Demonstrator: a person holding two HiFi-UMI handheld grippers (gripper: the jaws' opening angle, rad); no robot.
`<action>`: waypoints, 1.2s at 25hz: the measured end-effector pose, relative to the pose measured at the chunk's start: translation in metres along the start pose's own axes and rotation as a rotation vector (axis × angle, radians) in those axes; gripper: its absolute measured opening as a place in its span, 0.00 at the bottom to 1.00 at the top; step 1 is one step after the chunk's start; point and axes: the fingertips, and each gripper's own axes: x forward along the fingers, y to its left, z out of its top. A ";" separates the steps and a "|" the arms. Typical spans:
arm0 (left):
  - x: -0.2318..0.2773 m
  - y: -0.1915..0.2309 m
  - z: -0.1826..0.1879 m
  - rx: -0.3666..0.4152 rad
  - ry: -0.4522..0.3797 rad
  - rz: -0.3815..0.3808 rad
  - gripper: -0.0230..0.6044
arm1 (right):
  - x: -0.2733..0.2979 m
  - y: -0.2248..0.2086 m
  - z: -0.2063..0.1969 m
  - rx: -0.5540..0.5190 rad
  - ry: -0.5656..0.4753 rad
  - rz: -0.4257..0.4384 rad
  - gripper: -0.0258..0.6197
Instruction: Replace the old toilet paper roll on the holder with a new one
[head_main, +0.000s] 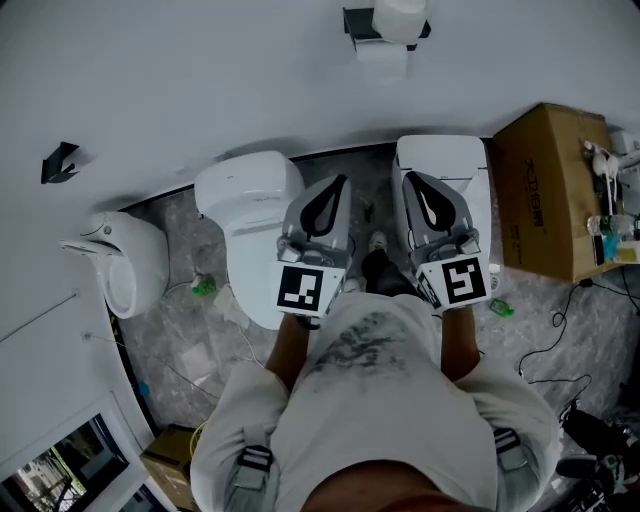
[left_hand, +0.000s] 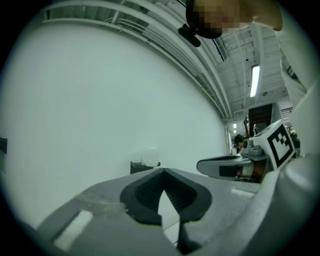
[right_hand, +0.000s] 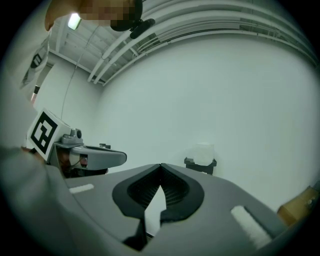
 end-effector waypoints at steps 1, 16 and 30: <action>0.010 0.001 0.000 -0.002 0.003 0.002 0.03 | 0.006 -0.008 0.000 0.002 0.002 0.003 0.04; 0.119 0.025 -0.009 -0.025 0.034 0.044 0.03 | 0.071 -0.099 -0.018 0.026 0.053 0.049 0.04; 0.175 0.049 -0.036 -0.016 0.089 0.014 0.03 | 0.120 -0.139 -0.037 0.063 0.035 0.072 0.04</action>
